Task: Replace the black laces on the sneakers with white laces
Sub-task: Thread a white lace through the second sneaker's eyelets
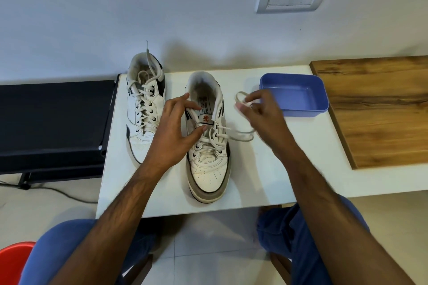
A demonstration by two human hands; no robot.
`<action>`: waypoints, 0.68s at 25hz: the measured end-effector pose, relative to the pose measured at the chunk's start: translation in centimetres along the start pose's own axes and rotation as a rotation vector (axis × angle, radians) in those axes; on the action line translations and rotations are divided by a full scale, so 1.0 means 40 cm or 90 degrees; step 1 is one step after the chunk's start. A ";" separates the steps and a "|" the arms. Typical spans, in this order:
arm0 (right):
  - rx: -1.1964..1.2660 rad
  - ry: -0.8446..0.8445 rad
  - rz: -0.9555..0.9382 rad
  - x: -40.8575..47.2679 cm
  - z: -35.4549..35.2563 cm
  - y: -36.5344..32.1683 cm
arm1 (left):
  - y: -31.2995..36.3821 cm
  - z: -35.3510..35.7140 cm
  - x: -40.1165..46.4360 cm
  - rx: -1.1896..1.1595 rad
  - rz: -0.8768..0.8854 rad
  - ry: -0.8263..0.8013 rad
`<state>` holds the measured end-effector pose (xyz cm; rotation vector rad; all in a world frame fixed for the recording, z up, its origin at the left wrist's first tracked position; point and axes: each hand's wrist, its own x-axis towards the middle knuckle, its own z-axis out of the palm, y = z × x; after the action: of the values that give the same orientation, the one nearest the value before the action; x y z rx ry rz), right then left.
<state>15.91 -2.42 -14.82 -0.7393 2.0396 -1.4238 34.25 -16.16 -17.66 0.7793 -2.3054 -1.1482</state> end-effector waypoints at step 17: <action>0.505 0.177 0.142 0.014 -0.006 0.006 | -0.006 0.001 0.001 0.003 0.004 -0.002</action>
<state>15.32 -2.60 -15.03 0.0202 1.4538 -2.0587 34.26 -16.29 -17.86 0.7709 -2.3125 -1.1424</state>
